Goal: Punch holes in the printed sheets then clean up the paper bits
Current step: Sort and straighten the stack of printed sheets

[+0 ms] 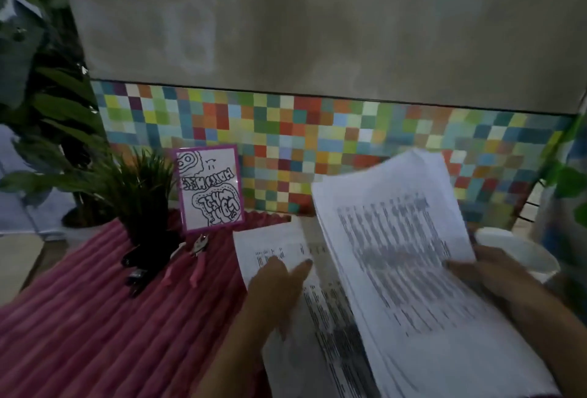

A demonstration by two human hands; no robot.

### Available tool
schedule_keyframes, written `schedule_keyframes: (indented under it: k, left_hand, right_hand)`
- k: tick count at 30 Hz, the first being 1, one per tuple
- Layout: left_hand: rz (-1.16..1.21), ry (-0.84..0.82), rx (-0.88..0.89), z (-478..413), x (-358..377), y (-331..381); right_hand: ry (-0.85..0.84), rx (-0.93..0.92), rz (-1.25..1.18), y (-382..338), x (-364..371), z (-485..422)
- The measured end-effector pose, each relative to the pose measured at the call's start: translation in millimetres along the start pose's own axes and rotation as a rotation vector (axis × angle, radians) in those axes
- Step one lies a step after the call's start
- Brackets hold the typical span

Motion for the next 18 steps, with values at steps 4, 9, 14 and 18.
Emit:
schedule_keyframes:
  k: [4,9,14,18]
  left_hand:
    - [0.299,-0.026,-0.029,-12,18,-2]
    - [0.346,-0.217,0.125,-24,40,28]
    - [0.579,-0.133,0.3,-6,48,60]
    - [0.722,-0.062,0.406,-4,38,71]
  right_hand:
    - [-0.131,0.151,-0.009,53,30,11]
    - [-0.05,0.128,-0.007,63,25,7]
    - [0.006,0.129,0.003,66,20,7]
    - [-0.002,0.042,-0.408,53,15,-4]
Point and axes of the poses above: each hand's wrist, its own z-axis away from the middle knuckle, its own x-axis out of the palm, y = z × x, the point moved 10 cm from there along -z, towards the middle knuckle, and after that the axes turned 6 degrees about -z, right-handed, at the moved point
